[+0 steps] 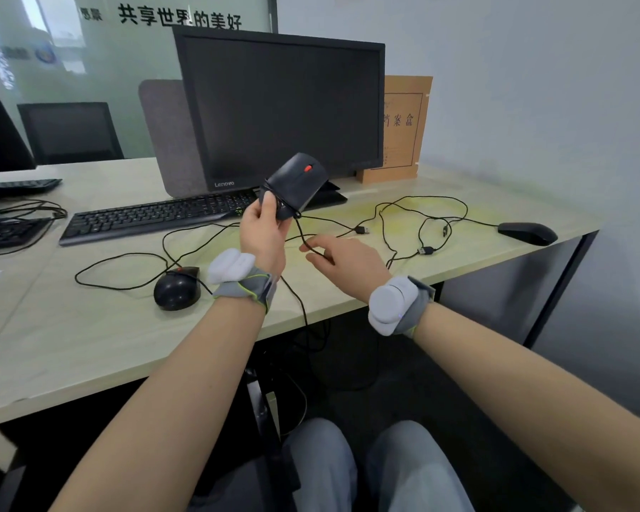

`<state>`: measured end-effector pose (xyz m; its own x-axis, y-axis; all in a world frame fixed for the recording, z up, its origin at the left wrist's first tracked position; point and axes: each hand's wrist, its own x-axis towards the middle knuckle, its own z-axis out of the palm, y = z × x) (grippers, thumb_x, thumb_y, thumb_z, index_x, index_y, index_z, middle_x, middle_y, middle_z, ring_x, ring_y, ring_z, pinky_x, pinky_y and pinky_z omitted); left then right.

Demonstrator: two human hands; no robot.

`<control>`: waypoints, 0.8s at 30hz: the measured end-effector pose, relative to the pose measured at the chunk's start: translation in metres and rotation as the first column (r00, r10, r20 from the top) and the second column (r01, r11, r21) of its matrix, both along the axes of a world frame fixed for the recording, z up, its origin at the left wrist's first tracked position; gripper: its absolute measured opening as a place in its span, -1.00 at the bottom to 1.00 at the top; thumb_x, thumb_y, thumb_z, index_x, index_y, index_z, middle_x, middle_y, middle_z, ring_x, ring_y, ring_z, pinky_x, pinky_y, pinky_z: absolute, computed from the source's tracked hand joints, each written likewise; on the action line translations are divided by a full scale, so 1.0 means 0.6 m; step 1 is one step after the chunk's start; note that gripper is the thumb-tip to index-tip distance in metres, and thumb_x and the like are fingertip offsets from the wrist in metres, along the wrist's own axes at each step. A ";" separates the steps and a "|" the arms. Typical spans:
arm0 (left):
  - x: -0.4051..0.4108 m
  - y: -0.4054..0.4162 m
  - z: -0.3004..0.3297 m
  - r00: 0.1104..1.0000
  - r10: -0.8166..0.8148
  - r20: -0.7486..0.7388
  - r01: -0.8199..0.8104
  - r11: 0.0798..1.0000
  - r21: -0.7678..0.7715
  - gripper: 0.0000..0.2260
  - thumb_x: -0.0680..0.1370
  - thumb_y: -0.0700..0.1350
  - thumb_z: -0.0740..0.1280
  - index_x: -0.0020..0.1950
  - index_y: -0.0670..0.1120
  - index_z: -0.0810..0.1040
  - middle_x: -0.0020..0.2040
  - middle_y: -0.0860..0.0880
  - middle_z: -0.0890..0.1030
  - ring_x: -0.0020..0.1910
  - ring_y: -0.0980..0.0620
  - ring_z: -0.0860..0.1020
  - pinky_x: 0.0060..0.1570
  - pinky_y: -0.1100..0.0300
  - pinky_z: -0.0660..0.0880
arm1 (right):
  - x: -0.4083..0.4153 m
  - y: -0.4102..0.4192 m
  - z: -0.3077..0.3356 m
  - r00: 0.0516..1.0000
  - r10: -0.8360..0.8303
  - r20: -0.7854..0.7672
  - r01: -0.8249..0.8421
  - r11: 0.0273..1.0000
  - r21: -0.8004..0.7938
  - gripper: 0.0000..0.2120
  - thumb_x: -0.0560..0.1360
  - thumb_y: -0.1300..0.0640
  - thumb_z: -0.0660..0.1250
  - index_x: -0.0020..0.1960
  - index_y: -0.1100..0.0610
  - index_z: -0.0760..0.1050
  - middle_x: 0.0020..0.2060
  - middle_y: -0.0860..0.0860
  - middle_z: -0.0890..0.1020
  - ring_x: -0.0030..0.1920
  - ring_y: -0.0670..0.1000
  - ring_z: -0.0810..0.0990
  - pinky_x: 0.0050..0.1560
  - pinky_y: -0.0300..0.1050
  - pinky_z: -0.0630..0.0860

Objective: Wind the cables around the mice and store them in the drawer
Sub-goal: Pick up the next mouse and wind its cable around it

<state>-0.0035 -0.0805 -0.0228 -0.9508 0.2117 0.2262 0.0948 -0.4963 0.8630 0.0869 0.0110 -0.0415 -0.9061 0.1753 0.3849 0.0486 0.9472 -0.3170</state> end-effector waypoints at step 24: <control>0.033 -0.017 0.001 0.730 -0.683 -0.017 0.671 0.713 0.203 -0.73 0.64 -0.10 0.03 0.13 -0.15 0.48 -0.05 -0.05 0.60 -0.11 0.09 0.58 -0.09 0.26 0.57 | 0.017 0.055 0.084 0.986 0.088 -0.144 -0.147 0.871 -0.469 -0.78 0.52 0.41 0.14 -0.09 0.19 0.51 -0.40 -0.16 0.54 -0.39 -0.24 0.49 -0.27 -0.39 0.45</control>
<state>0.0163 -0.0905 -0.0225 -0.5807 0.7642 0.2806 -0.3733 -0.5562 0.7425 0.0971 0.0440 0.0092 -0.8865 0.2584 0.3838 -0.1177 0.6763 -0.7272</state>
